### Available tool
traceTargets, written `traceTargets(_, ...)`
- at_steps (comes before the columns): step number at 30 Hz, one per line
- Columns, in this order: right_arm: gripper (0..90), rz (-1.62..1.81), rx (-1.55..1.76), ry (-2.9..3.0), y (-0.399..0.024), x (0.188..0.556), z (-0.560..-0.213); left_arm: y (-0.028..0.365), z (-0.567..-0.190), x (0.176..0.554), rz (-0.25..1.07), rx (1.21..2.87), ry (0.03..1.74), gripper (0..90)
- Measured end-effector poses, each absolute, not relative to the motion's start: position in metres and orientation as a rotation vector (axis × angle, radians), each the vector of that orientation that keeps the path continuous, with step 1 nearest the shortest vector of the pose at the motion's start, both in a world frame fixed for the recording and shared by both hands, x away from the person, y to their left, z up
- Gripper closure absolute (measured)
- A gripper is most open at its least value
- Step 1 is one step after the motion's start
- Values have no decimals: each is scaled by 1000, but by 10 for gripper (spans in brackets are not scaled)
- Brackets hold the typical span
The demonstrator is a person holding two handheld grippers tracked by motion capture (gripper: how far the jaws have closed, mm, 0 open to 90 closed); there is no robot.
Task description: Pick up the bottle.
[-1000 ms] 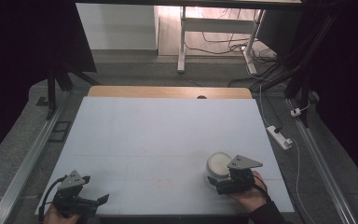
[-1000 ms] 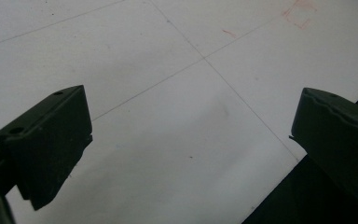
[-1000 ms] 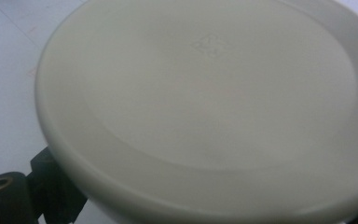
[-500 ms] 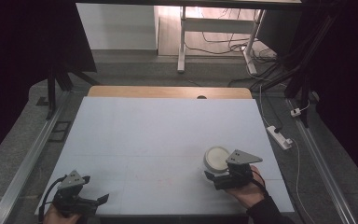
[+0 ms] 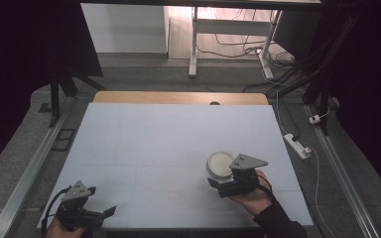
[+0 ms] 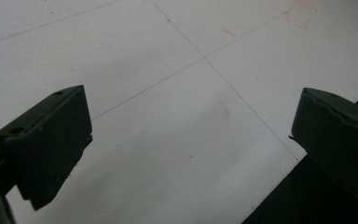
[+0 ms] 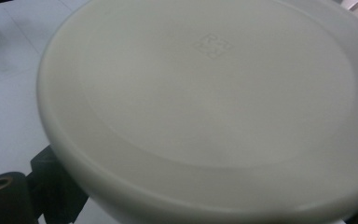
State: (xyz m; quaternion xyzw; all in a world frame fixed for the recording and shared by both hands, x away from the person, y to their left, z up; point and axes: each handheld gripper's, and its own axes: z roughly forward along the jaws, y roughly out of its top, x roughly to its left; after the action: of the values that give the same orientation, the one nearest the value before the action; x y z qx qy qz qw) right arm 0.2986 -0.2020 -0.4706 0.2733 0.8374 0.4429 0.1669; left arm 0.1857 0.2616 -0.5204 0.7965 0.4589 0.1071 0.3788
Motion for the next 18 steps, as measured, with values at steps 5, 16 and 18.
traceTargets(5,70,1261,754,2402,-188,304,-469,262,-520,186,273,2035,1173,0)
traceTargets(16,69,1298,722,2413,-167,314,-466,262,-520,186,270,2035,1171,0)
traceTargets(18,69,1301,713,2419,-162,316,-465,262,-520,186,270,2035,1171,0)
